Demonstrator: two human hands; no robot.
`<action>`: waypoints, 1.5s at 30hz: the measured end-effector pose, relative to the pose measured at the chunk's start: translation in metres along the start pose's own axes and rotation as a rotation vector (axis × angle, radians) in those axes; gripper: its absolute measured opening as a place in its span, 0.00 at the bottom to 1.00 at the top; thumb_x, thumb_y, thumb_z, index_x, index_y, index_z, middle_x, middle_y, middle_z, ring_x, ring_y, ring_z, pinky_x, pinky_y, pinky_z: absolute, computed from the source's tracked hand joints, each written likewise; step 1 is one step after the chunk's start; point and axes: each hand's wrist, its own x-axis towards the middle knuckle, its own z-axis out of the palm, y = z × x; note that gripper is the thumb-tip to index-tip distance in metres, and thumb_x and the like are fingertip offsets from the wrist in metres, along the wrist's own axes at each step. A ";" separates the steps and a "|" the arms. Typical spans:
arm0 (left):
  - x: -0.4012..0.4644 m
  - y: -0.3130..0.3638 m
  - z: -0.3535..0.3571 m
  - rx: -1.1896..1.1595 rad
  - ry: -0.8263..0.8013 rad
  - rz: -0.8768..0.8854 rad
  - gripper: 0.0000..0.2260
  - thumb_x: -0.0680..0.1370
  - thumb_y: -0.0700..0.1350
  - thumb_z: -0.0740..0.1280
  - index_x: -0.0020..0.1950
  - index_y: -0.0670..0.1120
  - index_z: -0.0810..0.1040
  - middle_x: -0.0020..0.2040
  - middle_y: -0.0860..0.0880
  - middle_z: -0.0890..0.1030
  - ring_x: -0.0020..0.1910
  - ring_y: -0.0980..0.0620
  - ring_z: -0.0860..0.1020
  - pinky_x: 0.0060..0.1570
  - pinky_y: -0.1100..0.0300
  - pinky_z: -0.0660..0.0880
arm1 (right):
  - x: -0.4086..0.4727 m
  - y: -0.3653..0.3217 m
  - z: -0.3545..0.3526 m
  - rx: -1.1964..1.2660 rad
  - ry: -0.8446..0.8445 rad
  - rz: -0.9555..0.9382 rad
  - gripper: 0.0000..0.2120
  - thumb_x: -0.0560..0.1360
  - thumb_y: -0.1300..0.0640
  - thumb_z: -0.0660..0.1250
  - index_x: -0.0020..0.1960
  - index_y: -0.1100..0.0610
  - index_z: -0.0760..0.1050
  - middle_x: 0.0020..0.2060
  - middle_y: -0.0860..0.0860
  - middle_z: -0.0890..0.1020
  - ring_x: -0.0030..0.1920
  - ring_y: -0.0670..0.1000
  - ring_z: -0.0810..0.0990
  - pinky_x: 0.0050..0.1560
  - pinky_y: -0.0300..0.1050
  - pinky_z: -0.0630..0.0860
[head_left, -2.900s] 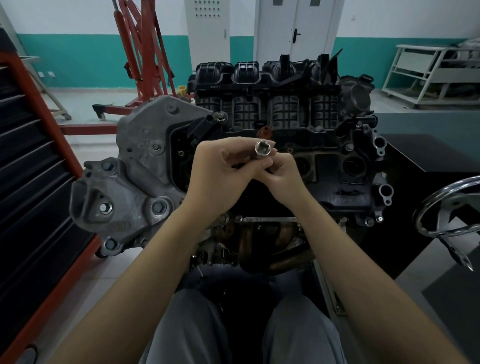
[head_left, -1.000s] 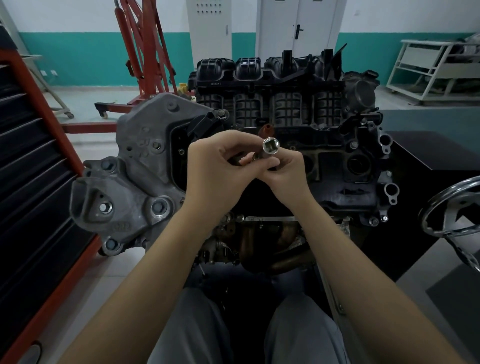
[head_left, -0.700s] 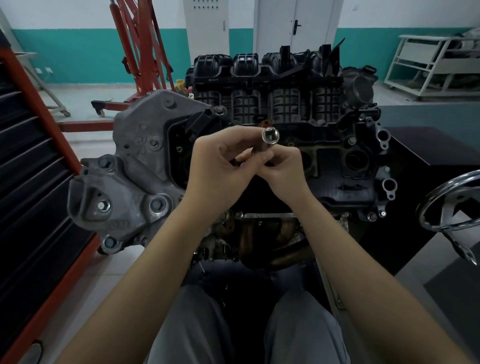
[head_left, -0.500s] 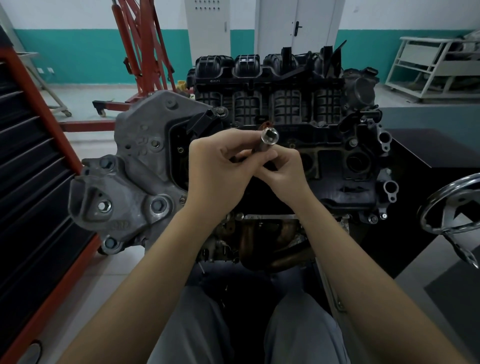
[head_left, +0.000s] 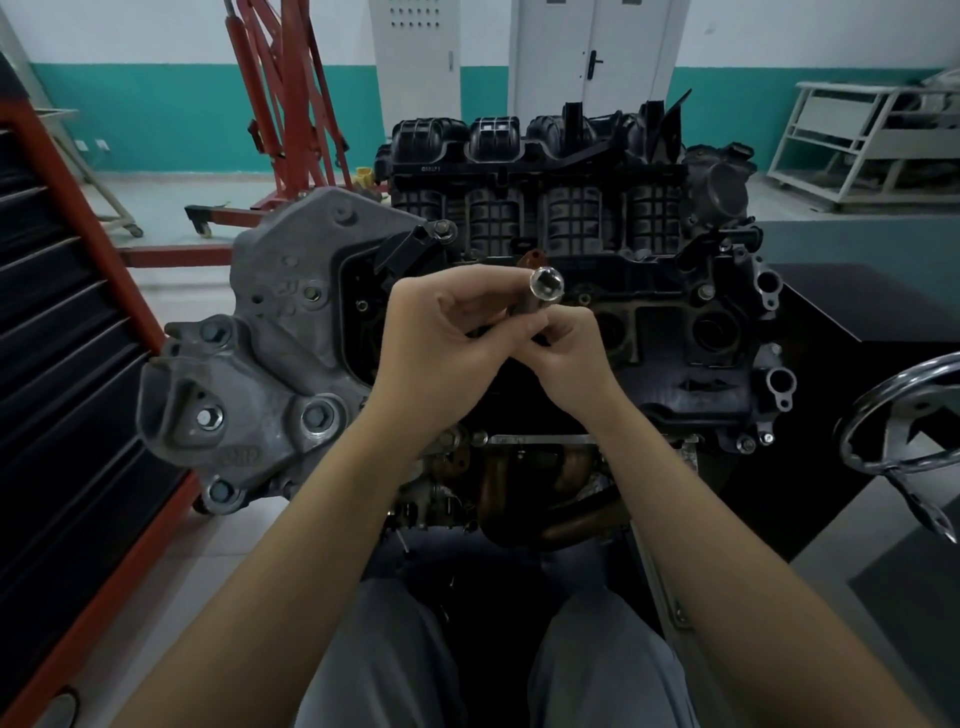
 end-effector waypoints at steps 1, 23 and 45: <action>0.000 0.000 0.000 0.001 -0.016 -0.006 0.13 0.71 0.29 0.72 0.54 0.39 0.81 0.48 0.41 0.84 0.50 0.47 0.83 0.54 0.49 0.79 | 0.000 0.001 0.001 -0.008 0.017 0.006 0.17 0.72 0.70 0.68 0.43 0.48 0.80 0.38 0.34 0.82 0.41 0.35 0.81 0.43 0.28 0.73; -0.002 -0.004 -0.002 0.015 0.010 0.041 0.15 0.71 0.29 0.72 0.54 0.43 0.80 0.48 0.43 0.83 0.51 0.47 0.82 0.54 0.51 0.79 | -0.002 -0.014 0.002 -0.073 -0.042 0.063 0.13 0.76 0.64 0.65 0.50 0.46 0.79 0.44 0.35 0.82 0.48 0.36 0.80 0.49 0.30 0.74; 0.001 -0.001 -0.004 0.012 -0.090 0.001 0.12 0.73 0.35 0.71 0.56 0.44 0.81 0.48 0.47 0.85 0.51 0.53 0.83 0.55 0.53 0.79 | -0.006 -0.017 0.005 -0.179 0.034 0.061 0.10 0.74 0.66 0.66 0.50 0.53 0.77 0.42 0.42 0.80 0.45 0.38 0.80 0.47 0.33 0.74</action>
